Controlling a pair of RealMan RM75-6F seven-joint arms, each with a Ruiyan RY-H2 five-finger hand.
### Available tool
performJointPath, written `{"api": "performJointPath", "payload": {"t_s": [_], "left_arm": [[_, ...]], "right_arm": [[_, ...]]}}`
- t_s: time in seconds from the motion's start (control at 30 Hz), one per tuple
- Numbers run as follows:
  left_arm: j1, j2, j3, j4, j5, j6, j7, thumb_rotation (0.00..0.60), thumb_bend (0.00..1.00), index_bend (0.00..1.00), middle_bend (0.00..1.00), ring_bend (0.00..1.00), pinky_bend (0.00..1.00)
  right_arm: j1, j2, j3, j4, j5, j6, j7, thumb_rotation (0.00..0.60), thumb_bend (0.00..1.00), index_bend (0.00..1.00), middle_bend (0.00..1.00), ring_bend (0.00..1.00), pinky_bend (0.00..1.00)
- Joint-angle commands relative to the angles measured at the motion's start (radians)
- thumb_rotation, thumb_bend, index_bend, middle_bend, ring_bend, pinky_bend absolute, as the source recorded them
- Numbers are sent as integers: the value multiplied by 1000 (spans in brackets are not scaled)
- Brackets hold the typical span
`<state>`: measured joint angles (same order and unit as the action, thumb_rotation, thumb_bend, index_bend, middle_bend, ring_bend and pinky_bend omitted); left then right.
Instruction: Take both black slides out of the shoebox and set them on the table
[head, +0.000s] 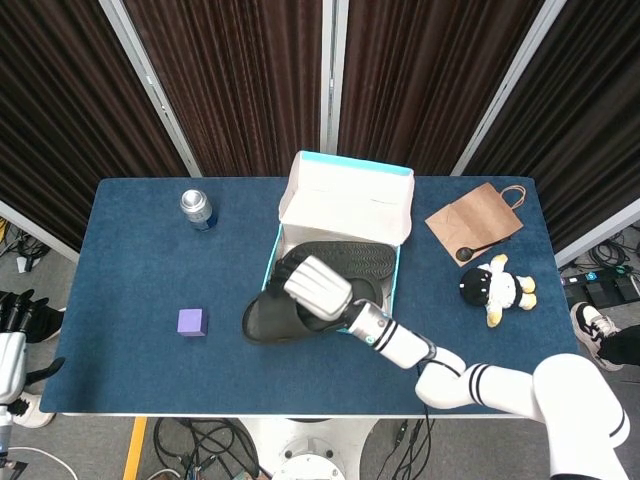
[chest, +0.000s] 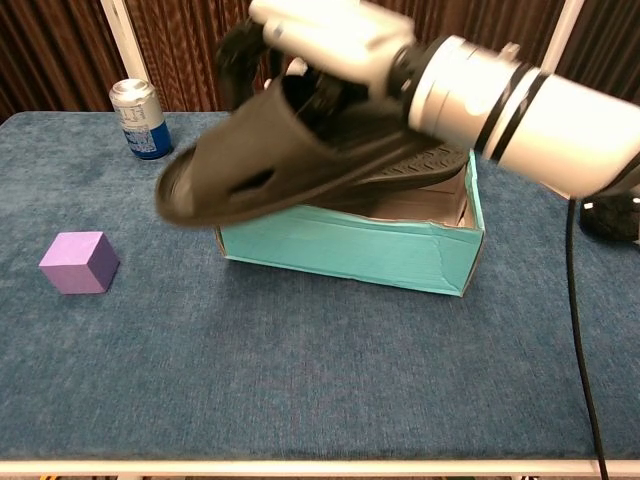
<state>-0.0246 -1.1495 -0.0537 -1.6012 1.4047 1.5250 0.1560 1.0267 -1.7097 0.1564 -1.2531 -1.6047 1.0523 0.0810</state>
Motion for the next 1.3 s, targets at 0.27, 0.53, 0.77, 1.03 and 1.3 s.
{"api": "performJointPath", "payload": {"t_s": [0.27,0.53,0.77,1.03,1.3], "left_arm": [[10,-4,4,17,-8,-2,-16,600,0,174,75,3,22],[3,-11,1,27,0,-9,-28,600,0,174,74,3,22],[8,-16,2,38,-9,-14,-37,600,0,174,74,3,22],[7,-20,1,45,0,-10,-45,600,0,174,74,3,22],[11,-17,0,43,3,-3,-41,600,0,174,75,3,22]], "right_arm": [[42,-203,-3,58,64,-107,-116,600,502,651,494,271,252],[49,-256,14,78,170,-214,-279,600,363,192,206,28,29],[40,-189,41,-32,322,-292,-493,600,0,0,0,0,0],[32,8,46,-238,428,-314,-635,600,0,0,0,0,0],[-34,254,27,-435,394,-232,-633,600,0,0,8,0,0]]}}
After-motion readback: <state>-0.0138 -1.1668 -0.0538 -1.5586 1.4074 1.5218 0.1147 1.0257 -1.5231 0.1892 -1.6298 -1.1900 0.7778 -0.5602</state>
